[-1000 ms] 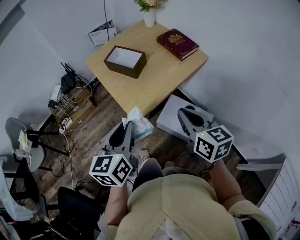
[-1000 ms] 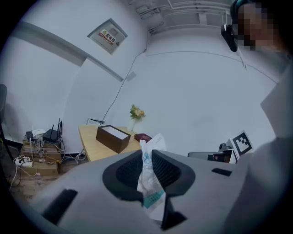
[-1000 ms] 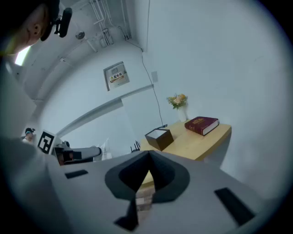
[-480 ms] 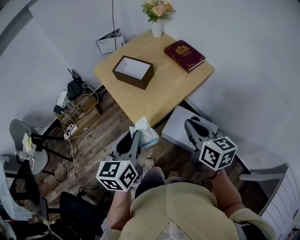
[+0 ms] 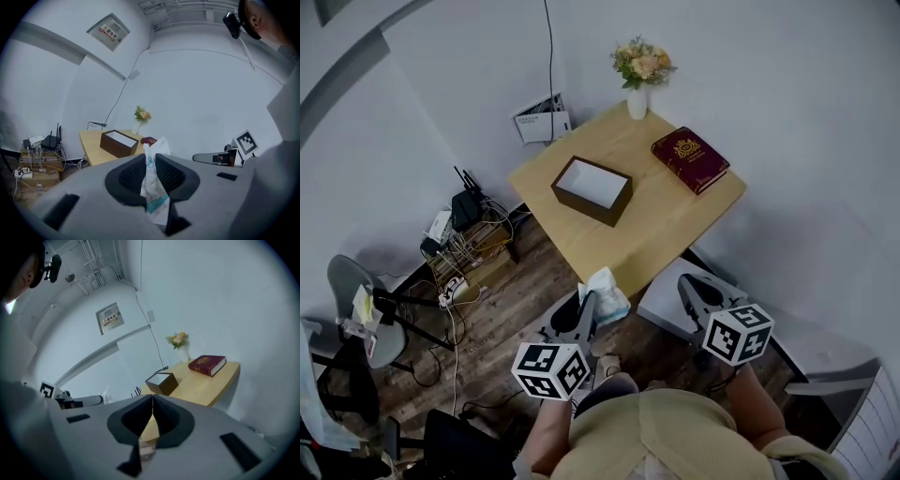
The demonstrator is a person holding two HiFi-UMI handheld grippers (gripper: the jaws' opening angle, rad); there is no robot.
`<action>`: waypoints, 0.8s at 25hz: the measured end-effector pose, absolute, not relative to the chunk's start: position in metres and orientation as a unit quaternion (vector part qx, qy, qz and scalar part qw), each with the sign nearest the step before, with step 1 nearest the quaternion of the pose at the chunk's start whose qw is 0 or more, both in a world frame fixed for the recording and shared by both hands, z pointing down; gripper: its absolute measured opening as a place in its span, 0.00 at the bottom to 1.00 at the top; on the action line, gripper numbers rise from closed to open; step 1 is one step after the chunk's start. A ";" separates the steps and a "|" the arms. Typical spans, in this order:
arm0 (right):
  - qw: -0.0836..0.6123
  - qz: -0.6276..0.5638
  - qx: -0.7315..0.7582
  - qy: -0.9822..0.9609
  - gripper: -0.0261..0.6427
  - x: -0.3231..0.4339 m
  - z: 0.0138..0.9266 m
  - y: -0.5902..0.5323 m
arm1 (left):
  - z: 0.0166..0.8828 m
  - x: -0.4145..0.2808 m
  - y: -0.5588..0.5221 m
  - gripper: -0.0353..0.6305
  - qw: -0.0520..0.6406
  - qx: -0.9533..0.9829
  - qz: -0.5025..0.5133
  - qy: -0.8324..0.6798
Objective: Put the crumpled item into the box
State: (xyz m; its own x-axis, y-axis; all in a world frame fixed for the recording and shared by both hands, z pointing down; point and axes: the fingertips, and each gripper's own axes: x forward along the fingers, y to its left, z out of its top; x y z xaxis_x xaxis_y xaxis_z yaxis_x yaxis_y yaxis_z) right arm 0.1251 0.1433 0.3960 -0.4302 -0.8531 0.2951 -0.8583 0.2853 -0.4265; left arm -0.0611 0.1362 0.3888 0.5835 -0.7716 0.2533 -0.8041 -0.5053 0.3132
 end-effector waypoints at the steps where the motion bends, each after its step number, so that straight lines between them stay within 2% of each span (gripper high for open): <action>1: 0.007 0.270 0.534 -0.801 0.08 0.123 0.396 0.140 | 0.389 -0.063 0.132 0.17 0.203 0.867 0.040 -0.453; 20: 0.027 0.274 0.545 -0.792 0.08 0.081 0.396 0.086 | 0.393 -0.091 0.076 0.17 0.212 0.881 0.039 -0.420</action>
